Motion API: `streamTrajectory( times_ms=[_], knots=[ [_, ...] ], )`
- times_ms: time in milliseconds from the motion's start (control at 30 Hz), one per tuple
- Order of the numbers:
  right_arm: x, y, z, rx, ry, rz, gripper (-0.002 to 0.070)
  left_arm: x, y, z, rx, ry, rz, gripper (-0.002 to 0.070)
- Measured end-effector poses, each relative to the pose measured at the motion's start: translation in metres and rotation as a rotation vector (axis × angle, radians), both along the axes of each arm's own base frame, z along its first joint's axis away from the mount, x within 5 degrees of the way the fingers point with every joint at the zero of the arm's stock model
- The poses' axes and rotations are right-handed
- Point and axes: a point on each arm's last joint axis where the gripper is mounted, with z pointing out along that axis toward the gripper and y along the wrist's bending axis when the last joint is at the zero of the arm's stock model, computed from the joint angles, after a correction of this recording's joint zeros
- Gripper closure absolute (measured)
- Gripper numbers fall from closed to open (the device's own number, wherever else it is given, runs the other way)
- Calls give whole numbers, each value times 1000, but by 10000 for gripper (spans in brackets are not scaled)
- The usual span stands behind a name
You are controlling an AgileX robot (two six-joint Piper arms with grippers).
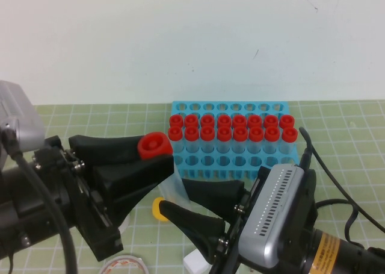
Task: Place the test tubes
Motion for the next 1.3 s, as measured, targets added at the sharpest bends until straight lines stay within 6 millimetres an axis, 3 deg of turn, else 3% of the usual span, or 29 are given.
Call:
streamTrajectory(
  times_ms=[67, 233, 367, 533, 600, 667, 833, 900, 1033, 1300],
  knots=[
    [0, 0, 0, -1, 2, -2, 410, 0, 0, 0, 5, -8, 2, 409],
    [2, -3, 2, -2, -8, -32, 168, 4, 2, -1, 46, -40, 43, 409],
    [1, -11, 19, 21, -63, -81, 120, 7, 5, -2, 77, -60, 91, 409],
    [-4, -28, 34, -69, -76, -139, 123, 14, 7, -2, 149, -130, 123, 409],
    [-7, -35, 36, -137, -51, -146, 153, 20, 5, 3, 186, -182, 118, 409],
    [-12, -42, 40, -198, -38, -144, 229, 28, 3, 6, 216, -215, 114, 409],
    [-31, -67, 51, -362, -57, -100, 549, 60, -6, 3, 284, -229, 101, 409],
    [-39, -77, 53, -435, -66, -74, 616, 76, -11, -6, 311, -204, 93, 409],
    [-56, -99, 58, -541, -94, -25, 661, 107, -21, -28, 365, -159, 52, 409],
    [-81, -147, 64, -658, -55, -59, 671, 164, -38, -66, 441, -117, 2, 409]
  ],
)
